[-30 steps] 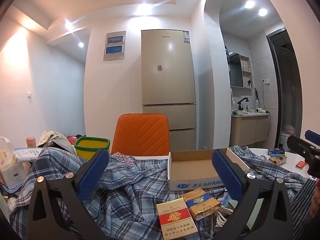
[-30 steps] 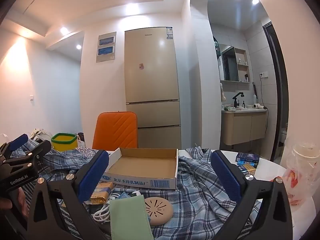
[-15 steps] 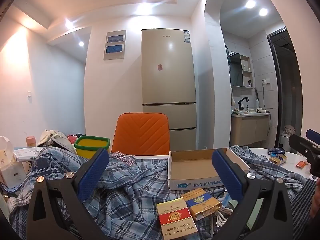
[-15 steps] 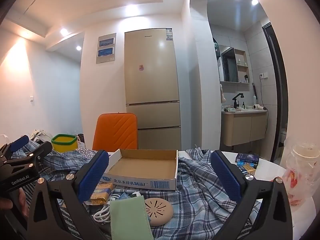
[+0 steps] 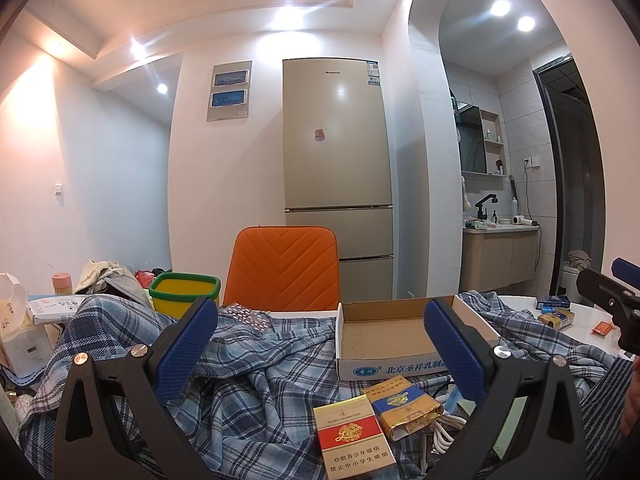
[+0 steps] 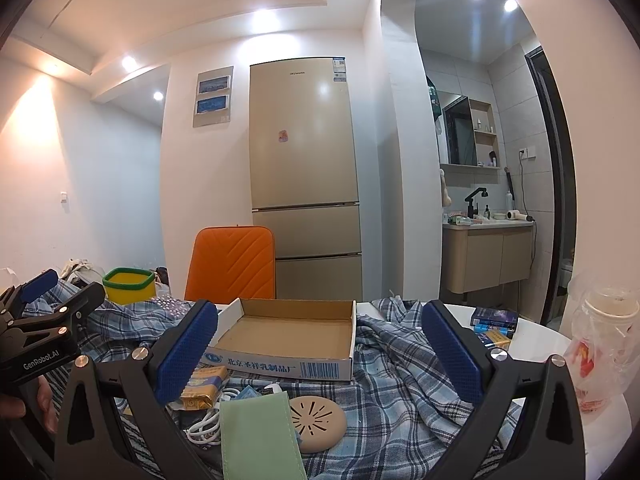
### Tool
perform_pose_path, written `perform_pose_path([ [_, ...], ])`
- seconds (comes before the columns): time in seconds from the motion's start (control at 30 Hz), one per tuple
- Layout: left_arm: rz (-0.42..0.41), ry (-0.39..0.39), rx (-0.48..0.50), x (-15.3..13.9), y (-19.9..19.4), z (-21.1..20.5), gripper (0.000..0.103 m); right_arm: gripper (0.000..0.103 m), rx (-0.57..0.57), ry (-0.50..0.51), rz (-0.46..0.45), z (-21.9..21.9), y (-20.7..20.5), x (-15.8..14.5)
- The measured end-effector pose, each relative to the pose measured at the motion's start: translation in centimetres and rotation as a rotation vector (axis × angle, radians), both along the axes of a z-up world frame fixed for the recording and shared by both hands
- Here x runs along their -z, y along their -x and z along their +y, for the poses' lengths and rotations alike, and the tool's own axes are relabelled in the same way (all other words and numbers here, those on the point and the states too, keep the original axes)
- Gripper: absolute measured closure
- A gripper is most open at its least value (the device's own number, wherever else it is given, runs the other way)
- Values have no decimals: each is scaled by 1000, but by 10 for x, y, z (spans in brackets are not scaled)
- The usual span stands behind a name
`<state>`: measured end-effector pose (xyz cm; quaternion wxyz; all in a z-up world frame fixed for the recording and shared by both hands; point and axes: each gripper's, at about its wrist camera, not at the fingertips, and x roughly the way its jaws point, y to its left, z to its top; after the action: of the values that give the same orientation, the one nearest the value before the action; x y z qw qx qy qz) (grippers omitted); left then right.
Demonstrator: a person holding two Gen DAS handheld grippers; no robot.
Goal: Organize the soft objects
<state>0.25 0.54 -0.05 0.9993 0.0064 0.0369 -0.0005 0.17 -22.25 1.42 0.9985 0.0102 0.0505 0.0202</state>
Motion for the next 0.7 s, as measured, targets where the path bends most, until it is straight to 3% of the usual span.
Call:
perform_pose_path([
  [0.7, -1, 0, 2, 0, 1, -1, 0, 0, 0, -1, 6, -1, -2, 1],
])
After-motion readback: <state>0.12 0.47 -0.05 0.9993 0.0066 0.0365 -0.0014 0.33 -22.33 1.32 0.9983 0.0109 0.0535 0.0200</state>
